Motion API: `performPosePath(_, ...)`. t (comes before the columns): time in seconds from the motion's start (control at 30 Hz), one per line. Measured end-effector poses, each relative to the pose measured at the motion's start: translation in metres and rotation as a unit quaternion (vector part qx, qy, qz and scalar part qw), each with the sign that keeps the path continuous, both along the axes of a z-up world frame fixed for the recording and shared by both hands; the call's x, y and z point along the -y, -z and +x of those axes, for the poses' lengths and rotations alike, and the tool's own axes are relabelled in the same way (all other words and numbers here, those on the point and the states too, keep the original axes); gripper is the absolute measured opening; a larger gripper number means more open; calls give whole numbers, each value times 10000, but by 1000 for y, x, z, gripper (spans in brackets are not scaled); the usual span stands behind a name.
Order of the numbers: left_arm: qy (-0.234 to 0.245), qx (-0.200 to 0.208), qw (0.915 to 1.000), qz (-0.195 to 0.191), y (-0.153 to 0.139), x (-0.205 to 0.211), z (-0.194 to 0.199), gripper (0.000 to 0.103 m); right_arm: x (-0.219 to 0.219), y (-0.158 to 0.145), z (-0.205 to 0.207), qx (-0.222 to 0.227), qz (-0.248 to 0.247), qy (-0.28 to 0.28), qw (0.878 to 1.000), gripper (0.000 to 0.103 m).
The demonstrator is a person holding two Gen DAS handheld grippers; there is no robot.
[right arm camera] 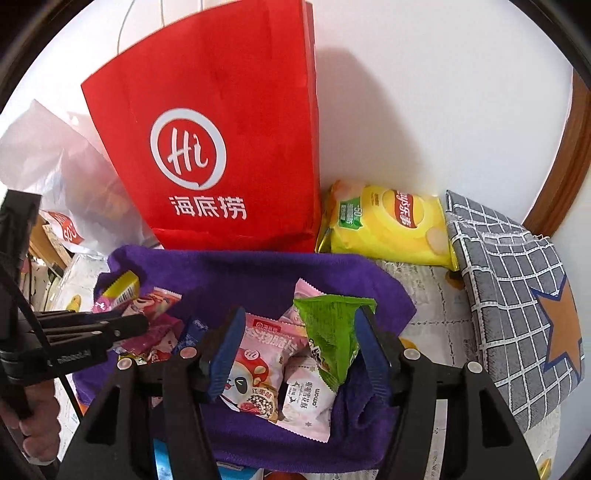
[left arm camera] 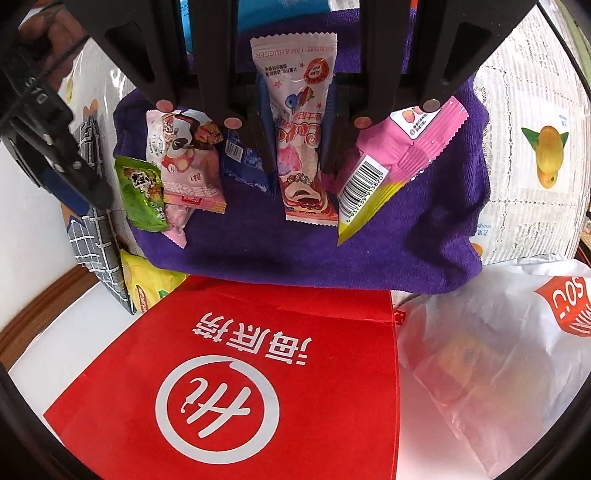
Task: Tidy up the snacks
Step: 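Release the green bag with the right tool while the left tool releases the candy stick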
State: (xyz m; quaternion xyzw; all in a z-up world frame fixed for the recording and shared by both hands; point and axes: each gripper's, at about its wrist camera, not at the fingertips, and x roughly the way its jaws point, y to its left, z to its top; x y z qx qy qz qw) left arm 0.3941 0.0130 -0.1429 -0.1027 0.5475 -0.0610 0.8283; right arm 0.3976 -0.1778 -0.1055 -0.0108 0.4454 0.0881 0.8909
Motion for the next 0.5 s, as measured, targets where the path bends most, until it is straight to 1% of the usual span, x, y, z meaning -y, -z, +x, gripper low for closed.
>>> performPosePath(0.07,-16,-52,10000,-20,1,-1,1,30,1,-2,-1,15,85,4,10000,61)
performPosePath(0.17,-29,-53,10000,-23,-1,-1,0,44,1,-4,-4,-4,169,0,9999,61)
performPosePath(0.23,-21,-14,10000,0,-5,-2,-2,59,-1,-6,-6,12,187,-6,9998,61)
performPosePath(0.3,-2,59,10000,14,-11,-2,-4,65,-4,-8,-9,41,159,-36,9999,61)
performPosePath(0.37,31,139,9999,37,-19,-1,-8,66,-7,-11,-11,41,86,-67,9999,62)
performPosePath(0.43,67,210,9997,71,-26,0,-11,68,-8,-15,-14,29,19,-58,10000,67)
performPosePath(0.5,61,283,9995,155,-34,1,-14,69,-8,-20,-18,81,-90,36,9999,78)
